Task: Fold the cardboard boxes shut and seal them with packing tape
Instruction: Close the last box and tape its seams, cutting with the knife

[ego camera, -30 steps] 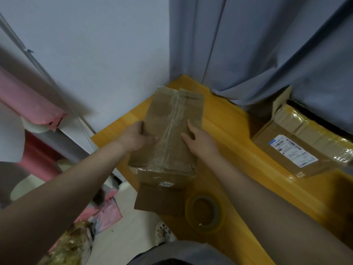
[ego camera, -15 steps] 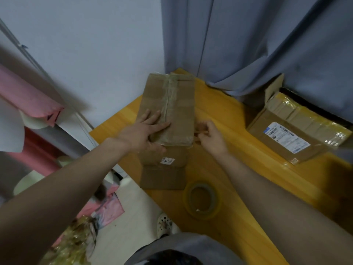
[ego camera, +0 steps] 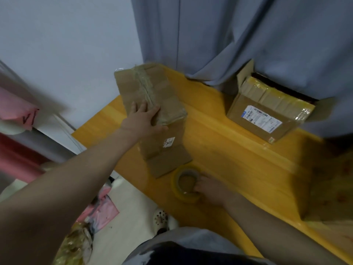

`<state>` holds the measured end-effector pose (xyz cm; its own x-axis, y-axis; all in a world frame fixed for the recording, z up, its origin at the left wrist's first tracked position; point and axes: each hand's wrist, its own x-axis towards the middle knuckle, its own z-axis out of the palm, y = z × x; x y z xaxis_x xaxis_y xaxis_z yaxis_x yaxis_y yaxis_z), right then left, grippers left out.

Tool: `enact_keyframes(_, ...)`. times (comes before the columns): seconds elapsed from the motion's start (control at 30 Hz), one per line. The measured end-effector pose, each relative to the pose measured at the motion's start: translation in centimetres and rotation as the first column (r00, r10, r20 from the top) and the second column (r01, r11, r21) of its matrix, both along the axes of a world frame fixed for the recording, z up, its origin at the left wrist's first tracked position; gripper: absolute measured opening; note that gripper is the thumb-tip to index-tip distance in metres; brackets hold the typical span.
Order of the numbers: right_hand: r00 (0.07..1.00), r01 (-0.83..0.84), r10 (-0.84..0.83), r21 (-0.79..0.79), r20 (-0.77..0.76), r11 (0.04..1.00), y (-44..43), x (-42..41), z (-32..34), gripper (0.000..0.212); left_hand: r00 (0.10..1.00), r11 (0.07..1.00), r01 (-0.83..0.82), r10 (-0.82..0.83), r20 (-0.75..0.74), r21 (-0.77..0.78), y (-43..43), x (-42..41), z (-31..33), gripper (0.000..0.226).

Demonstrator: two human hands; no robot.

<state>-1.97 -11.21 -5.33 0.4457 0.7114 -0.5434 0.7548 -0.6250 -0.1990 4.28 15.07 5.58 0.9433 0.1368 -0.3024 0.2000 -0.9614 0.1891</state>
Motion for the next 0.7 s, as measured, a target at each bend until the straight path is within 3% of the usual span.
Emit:
enact_keyframes(0.07,0.968,0.210,-0.187,0.135,-0.165,0.968,-1.1,0.5,1.4,0.036,1.000,1.000,-0.011,0.011,-0.007,-0.003,-1.8,0.0,-0.1,0.087)
enact_keyframes(0.13,0.833,0.495,-0.394,0.205,-0.387,0.844,-2.6,1.3,3.6,0.030,1.000,1.000,0.003,-0.003,-0.007,-0.010,-3.4,-0.2,0.0,0.084)
enact_keyframes(0.17,0.705,0.657,-0.490,0.210,-0.513,0.724,-3.6,1.7,4.8,0.025,1.000,1.000,0.019,-0.019,-0.005,-0.016,-4.0,-0.2,0.2,0.081)
enact_keyframes(0.23,0.310,0.936,-0.564,0.143,-0.765,0.322,-5.8,2.2,7.1,0.037,0.997,0.997,0.068,-0.069,-0.029,-0.045,-5.2,-0.3,0.9,0.072)
enact_keyframes(0.27,0.157,0.986,-0.488,0.108,-0.859,0.127,-6.9,2.5,7.9,0.047,0.993,0.993,0.099,-0.103,-0.057,-0.059,-5.9,-0.2,1.2,0.069)
enact_keyframes(0.3,0.089,0.995,-0.371,0.102,-0.925,-0.015,-8.0,2.6,8.8,0.047,0.986,0.989,0.134,-0.140,-0.095,-0.065,-6.8,-0.2,1.5,0.068)
enact_keyframes(0.4,0.106,0.968,-0.102,0.126,-0.989,-0.218,-9.6,3.3,12.0,0.064,0.955,0.975,0.223,-0.223,-0.193,-0.025,-9.9,-0.8,2.4,0.070)
enact_keyframes(0.5,0.221,0.924,-0.037,0.221,-0.975,-0.311,-10.2,4.5,14.5,0.084,0.902,0.926,0.377,-0.361,-0.237,0.025,-13.3,-1.5,3.7,0.067)
enact_keyframes(0.6,0.324,0.886,-0.029,0.314,-0.946,-0.341,-10.2,5.6,16.2,0.077,0.848,0.850,0.517,-0.495,-0.189,0.094,-16.0,-2.4,3.8,0.059)
enact_keyframes(0.7,0.437,0.861,-0.077,0.442,-0.896,-0.252,-9.6,6.2,16.7,0.060,0.840,0.833,0.542,-0.542,-0.029,0.115,-17.3,-3.2,3.1,0.057)
